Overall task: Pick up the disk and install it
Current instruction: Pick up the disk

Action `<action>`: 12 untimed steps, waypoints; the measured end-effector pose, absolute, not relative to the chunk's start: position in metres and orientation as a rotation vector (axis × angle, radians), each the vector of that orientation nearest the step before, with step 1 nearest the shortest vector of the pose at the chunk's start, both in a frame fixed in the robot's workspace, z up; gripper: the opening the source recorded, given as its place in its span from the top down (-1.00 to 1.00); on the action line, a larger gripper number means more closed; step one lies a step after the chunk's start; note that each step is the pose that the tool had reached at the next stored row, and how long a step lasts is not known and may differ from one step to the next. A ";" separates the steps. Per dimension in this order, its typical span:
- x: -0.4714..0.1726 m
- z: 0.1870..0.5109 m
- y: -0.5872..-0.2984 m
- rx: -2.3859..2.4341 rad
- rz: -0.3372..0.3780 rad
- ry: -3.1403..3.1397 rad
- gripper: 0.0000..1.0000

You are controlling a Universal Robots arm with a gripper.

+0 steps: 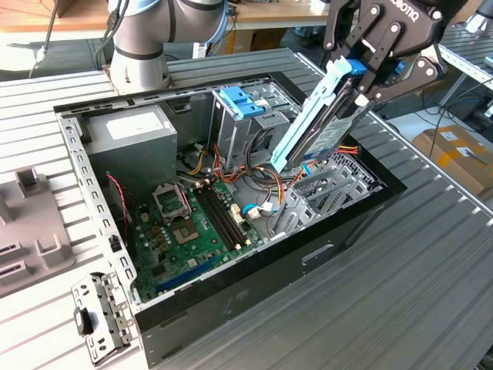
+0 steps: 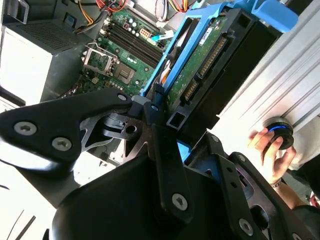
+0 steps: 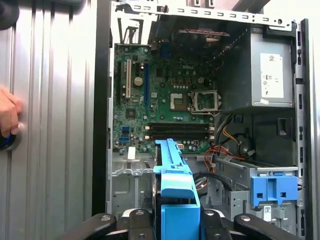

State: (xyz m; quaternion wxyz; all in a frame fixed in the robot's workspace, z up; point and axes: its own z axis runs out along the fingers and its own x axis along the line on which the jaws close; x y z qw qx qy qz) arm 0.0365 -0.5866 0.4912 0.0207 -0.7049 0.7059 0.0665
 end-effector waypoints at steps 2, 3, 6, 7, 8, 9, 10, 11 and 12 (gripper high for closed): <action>0.037 0.491 -0.591 -2.185 0.206 2.190 0.27; 0.038 0.491 -0.595 -2.185 0.207 2.190 0.27; 0.042 0.490 -0.602 -2.186 0.209 2.191 0.27; 0.045 0.490 -0.605 -2.186 0.210 2.192 0.27; 0.048 0.489 -0.607 -2.186 0.212 2.192 0.27; 0.051 0.489 -0.609 -2.187 0.213 2.193 0.27; 0.055 0.489 -0.611 -2.187 0.214 2.193 0.27; 0.057 0.489 -0.612 -2.187 0.215 2.194 0.27; 0.060 0.489 -0.613 -2.188 0.216 2.194 0.27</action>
